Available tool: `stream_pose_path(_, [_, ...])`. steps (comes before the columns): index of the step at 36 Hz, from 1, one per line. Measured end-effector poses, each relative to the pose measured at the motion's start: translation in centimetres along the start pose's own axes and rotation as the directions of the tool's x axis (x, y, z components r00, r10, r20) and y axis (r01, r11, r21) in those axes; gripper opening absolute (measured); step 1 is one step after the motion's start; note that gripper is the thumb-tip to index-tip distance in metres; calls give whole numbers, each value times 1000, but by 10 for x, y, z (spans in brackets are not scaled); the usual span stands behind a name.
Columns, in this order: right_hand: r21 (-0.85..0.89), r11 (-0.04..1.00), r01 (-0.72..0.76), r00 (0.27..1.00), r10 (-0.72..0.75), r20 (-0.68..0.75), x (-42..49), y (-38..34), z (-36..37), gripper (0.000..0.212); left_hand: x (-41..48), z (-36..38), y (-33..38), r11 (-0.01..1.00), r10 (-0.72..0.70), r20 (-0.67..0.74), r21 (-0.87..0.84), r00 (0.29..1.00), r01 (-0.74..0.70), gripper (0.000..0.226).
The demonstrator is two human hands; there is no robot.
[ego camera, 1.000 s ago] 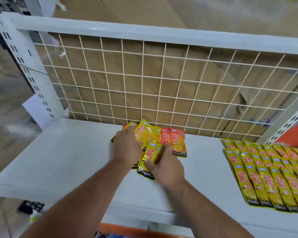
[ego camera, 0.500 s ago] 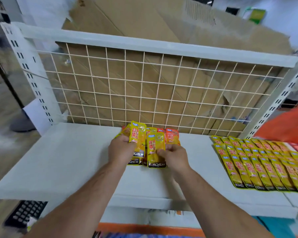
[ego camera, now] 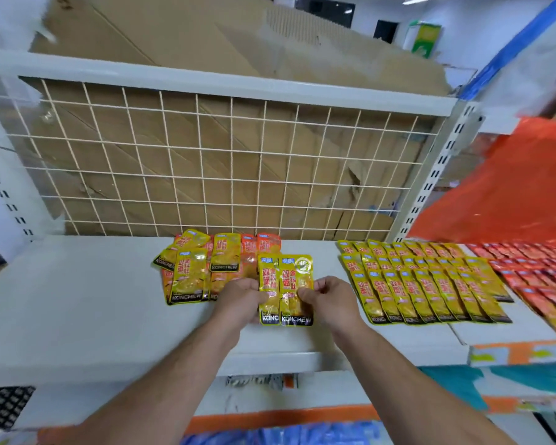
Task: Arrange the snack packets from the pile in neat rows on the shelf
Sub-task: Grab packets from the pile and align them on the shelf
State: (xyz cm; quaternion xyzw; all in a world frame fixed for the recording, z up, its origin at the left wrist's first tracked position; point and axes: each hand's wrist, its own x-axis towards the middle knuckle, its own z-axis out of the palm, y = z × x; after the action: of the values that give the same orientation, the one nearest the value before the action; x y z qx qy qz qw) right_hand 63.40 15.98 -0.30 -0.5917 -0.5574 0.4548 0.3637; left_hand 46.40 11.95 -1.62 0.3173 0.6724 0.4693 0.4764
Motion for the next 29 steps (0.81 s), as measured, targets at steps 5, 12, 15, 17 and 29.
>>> stream_pose_path(5, [3, 1000, 14, 1000, -14, 4, 12, 19, -50, 33, -6, 55, 1, 999, -19, 44, 30, 999, 17, 24])
stream_pose_path(12, [13, 999, 37, 999, -37, -6, 39, 49, -148, 36, -23, 145, 12, 995, -1, 39, 99, 999, -3, 9])
stream_pose_path(15, [16, 999, 28, 1000, -28, -6, 48, 61, -181, 33, -29, 174, 15, 990, -2, 4, 139, 1000, 2, 20])
stream_pose_path(17, [29, 999, 21, 1000, -22, 14, 56, 71, -203, 33, -30, 192, 17, 989, 1, -38, 148, 999, 4, 18])
stream_pose_path(29, [59, 998, 9, 997, -14, 80, 81, 98, -267, 42, -36, 256, 26, 987, 28, -124, 162, 992, -7, 19])
